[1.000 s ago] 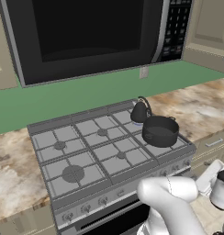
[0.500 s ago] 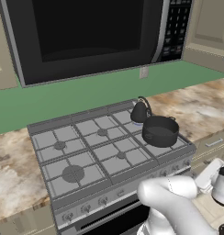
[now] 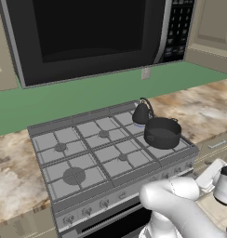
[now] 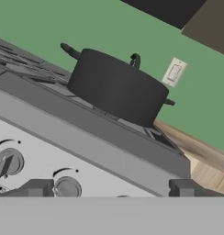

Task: Pick the kettle from the cabinet and place it on a stove burner. Then pick the pot from the counter and place it on another stove burner. Finally, turn both burners on.

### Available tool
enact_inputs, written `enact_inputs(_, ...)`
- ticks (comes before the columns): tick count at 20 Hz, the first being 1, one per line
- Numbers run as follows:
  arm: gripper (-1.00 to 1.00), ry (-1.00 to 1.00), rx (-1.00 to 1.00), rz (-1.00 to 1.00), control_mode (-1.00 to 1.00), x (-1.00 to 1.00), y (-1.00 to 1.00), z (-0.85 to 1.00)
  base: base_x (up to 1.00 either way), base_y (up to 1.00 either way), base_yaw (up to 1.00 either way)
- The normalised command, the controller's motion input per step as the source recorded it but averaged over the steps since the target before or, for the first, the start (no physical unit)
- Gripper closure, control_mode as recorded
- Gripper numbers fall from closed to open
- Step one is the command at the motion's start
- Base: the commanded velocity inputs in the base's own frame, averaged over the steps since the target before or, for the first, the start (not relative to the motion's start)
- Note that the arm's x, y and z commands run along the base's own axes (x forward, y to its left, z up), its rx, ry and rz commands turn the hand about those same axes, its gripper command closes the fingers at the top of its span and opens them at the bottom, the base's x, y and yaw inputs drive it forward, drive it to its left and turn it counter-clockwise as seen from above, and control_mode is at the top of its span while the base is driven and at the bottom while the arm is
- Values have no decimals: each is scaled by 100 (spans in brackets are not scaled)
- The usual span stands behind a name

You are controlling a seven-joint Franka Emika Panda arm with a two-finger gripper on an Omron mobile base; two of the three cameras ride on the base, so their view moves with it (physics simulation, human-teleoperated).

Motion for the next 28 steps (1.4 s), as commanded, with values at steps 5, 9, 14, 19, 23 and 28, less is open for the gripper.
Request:
enact_inputs(5,-100,0,2,0,-100,1,0,-5,0,0,0)
enact_inputs(9,-100,0,4,0,-100,10,0,0,0,0,0)
enact_inputs(14,-100,0,3,0,-100,8,0,0,0,0,0)
enact_inputs(19,-100,0,3,0,-100,7,0,0,0,0,0)
enact_inputs(23,-100,0,3,0,-100,10,0,-1,0,0,0)
enact_inputs(28,-100,2,2,0,-100,9,-5,-8,0,0,0)
